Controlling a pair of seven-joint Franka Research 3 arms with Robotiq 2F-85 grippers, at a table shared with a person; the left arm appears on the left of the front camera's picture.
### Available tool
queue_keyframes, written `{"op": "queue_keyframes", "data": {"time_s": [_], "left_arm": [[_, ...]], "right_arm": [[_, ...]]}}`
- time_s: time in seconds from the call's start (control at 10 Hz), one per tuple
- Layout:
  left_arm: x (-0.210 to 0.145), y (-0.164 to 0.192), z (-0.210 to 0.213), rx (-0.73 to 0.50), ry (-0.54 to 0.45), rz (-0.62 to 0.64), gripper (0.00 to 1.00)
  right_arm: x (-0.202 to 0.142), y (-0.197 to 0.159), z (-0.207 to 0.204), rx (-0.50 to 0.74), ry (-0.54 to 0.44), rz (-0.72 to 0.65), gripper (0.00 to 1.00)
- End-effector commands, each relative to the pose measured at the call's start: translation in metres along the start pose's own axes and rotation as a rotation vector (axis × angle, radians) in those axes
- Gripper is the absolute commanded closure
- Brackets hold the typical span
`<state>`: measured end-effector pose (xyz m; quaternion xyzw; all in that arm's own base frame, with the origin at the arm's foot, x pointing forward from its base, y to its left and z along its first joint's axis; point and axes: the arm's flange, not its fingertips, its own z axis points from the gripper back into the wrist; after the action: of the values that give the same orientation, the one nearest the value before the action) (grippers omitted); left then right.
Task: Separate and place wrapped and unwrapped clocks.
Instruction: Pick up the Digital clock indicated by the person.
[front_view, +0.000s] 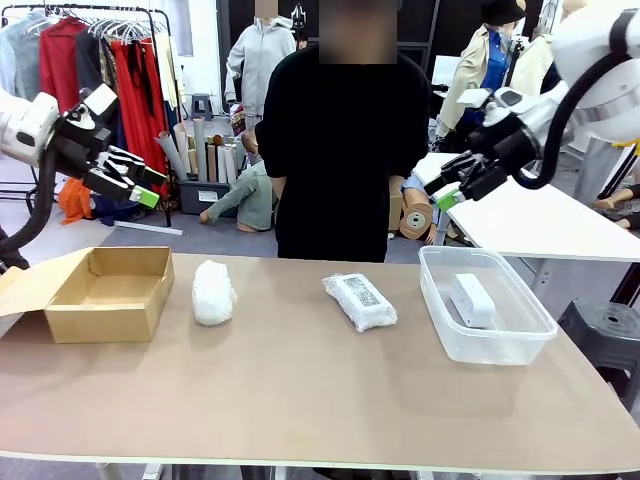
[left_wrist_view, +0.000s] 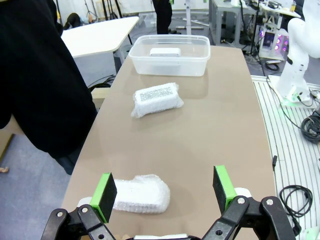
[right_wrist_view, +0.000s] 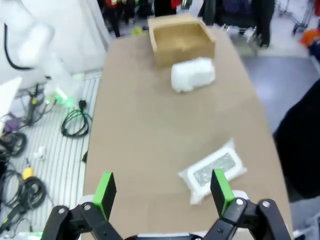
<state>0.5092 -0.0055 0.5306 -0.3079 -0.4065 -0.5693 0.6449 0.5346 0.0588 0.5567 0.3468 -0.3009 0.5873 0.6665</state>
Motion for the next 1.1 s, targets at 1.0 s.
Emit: {"op": "queue_keyframes", "data": {"time_s": [1.0], "left_arm": [[0.002, -0.001, 0.0, -0.002, -0.002, -0.006, 0.0]], "right_arm": [[-0.029, -0.016, -0.007, -0.127, -0.074, 0.045, 0.0]]}}
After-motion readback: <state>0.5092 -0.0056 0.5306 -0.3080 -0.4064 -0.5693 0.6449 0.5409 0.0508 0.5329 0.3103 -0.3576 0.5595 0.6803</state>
